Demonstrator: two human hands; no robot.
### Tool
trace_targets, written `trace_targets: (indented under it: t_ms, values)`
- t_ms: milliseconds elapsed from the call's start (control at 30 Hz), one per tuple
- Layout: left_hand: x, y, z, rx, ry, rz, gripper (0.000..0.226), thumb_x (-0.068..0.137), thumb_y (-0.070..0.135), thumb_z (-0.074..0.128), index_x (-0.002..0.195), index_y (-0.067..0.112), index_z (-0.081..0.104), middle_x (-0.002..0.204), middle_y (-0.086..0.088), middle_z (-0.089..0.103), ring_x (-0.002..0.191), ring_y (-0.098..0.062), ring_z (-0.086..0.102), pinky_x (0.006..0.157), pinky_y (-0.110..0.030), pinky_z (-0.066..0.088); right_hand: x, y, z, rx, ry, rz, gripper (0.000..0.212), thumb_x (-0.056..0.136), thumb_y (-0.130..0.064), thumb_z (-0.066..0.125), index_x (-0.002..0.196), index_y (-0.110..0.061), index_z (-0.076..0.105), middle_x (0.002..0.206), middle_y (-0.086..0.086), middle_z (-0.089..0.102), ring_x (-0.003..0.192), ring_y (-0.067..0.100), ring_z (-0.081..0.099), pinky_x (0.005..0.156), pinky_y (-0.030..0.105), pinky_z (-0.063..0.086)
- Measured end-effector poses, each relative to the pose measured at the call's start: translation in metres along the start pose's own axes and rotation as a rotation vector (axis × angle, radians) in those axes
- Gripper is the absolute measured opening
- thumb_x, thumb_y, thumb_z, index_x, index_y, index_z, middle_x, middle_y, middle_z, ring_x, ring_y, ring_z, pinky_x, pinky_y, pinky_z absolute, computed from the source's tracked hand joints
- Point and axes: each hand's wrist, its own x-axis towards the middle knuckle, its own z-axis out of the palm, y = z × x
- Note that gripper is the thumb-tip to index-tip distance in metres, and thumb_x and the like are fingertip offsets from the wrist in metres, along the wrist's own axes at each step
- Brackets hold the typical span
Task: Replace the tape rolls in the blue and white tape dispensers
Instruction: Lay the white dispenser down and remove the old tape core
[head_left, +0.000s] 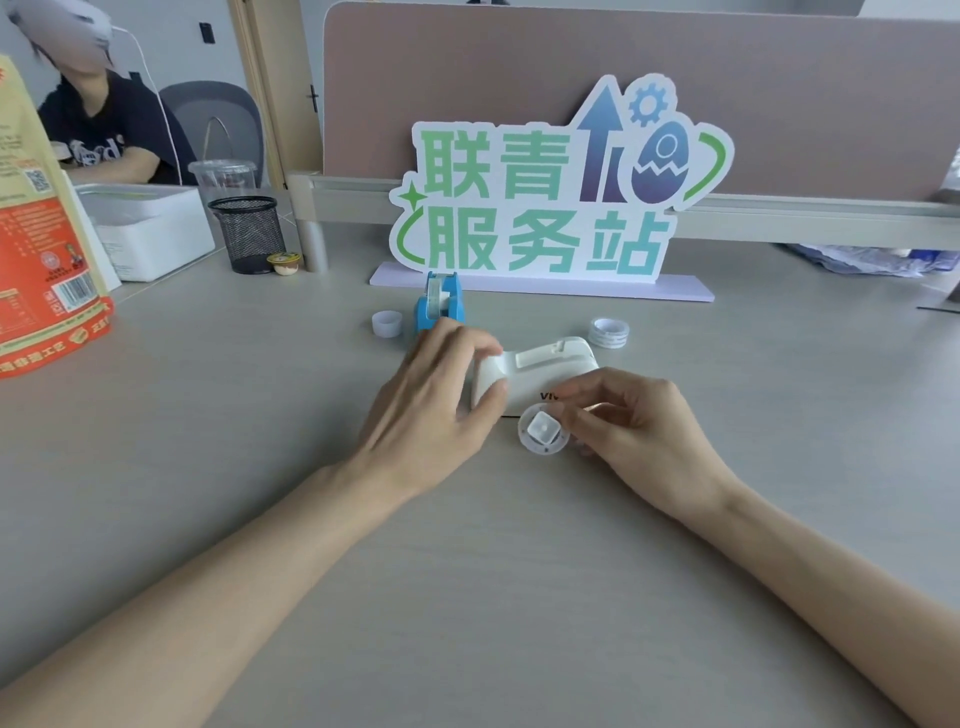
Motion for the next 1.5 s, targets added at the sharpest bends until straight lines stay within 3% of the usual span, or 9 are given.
trace_targets:
  t_ms: [200, 400, 567, 700, 933, 1133, 1300, 1400, 1500]
  values:
    - [-0.007, 0.009, 0.001, 0.106, -0.112, 0.196, 0.033, 0.078, 0.057, 0.061, 0.086, 0.026, 0.055, 0.077, 0.011, 0.055, 0.079, -0.005, 0.051, 0.063, -0.031, 0.048, -0.003, -0.004, -0.001, 0.252, -0.037, 0.073, 0.016, 0.084, -0.01, 0.073, 0.098, -0.007, 0.068, 0.088, 0.008, 0.076, 0.08, 0.016, 0.071, 0.08, 0.031, 0.06]
    - [-0.007, 0.008, 0.002, 0.09, -0.115, 0.179, 0.023, 0.08, 0.047, 0.063, 0.085, 0.025, 0.058, 0.078, 0.014, 0.059, 0.078, -0.003, 0.053, 0.062, -0.034, 0.05, -0.004, -0.006, 0.0, 0.331, -0.045, 0.072, 0.021, 0.079, -0.008, 0.076, 0.097, -0.003, 0.067, 0.09, 0.024, 0.074, 0.08, 0.019, 0.072, 0.08, 0.03, 0.06]
    - [-0.007, 0.007, 0.001, 0.021, -0.13, 0.12, 0.016, 0.079, 0.033, 0.068, 0.09, 0.025, 0.06, 0.078, 0.024, 0.054, 0.08, 0.003, 0.052, 0.068, -0.032, 0.051, -0.002, -0.005, -0.001, 0.336, -0.017, 0.088, 0.018, 0.081, -0.006, 0.075, 0.097, -0.003, 0.067, 0.082, 0.014, 0.072, 0.071, 0.011, 0.069, 0.072, 0.021, 0.055]
    - [-0.006, 0.007, 0.0, -0.02, -0.096, 0.039, 0.017, 0.079, 0.034, 0.069, 0.091, 0.027, 0.06, 0.073, 0.024, 0.054, 0.077, -0.005, 0.057, 0.069, -0.032, 0.051, -0.002, -0.004, -0.003, 0.12, 0.021, -0.006, 0.017, 0.079, -0.012, 0.078, 0.093, -0.015, 0.07, 0.08, -0.002, 0.071, 0.078, 0.012, 0.067, 0.075, 0.026, 0.055]
    - [-0.005, 0.007, -0.002, -0.03, -0.096, -0.036, 0.02, 0.075, 0.036, 0.069, 0.087, 0.027, 0.056, 0.074, 0.014, 0.06, 0.075, -0.006, 0.057, 0.066, -0.032, 0.049, -0.007, -0.004, 0.002, -0.251, -0.032, -0.261, 0.015, 0.077, -0.012, 0.075, 0.086, -0.022, 0.069, 0.084, -0.011, 0.069, 0.081, -0.007, 0.058, 0.068, 0.006, 0.04]
    - [-0.005, 0.011, -0.007, -0.016, -0.073, -0.051, 0.019, 0.074, 0.03, 0.071, 0.082, 0.023, 0.055, 0.066, -0.003, 0.049, 0.065, -0.02, 0.048, 0.06, -0.038, 0.045, 0.011, 0.006, -0.014, -0.227, 0.2, -0.252, 0.013, 0.082, -0.005, 0.063, 0.082, -0.015, 0.07, 0.085, -0.004, 0.071, 0.08, 0.011, 0.061, 0.06, 0.013, 0.039]
    - [-0.003, 0.008, -0.005, -0.037, -0.101, -0.035, 0.019, 0.075, 0.031, 0.07, 0.084, 0.026, 0.054, 0.062, -0.006, 0.048, 0.061, -0.021, 0.047, 0.058, -0.039, 0.046, 0.066, 0.043, -0.033, -0.475, 0.418, -0.179, 0.03, 0.09, 0.0, 0.048, 0.111, -0.011, 0.066, 0.117, 0.008, 0.065, 0.101, 0.031, 0.06, 0.075, 0.033, 0.045]
    - [-0.004, 0.01, -0.004, -0.063, -0.099, -0.024, 0.017, 0.077, 0.032, 0.068, 0.089, 0.027, 0.055, 0.068, 0.009, 0.053, 0.062, -0.021, 0.048, 0.059, -0.038, 0.047, 0.091, 0.057, -0.033, -0.623, 0.235, 0.008, 0.045, 0.093, -0.014, 0.049, 0.138, -0.017, 0.049, 0.146, 0.011, 0.045, 0.13, 0.037, 0.043, 0.099, 0.045, 0.042]
    - [-0.003, 0.01, -0.004, -0.082, -0.106, -0.019, 0.02, 0.077, 0.032, 0.064, 0.096, 0.03, 0.06, 0.079, 0.02, 0.061, 0.065, -0.019, 0.051, 0.063, -0.038, 0.049, 0.098, 0.058, -0.026, -0.693, 0.064, 0.202, 0.051, 0.092, -0.03, 0.046, 0.142, -0.032, 0.041, 0.152, 0.013, 0.036, 0.138, 0.035, 0.033, 0.109, 0.046, 0.028]
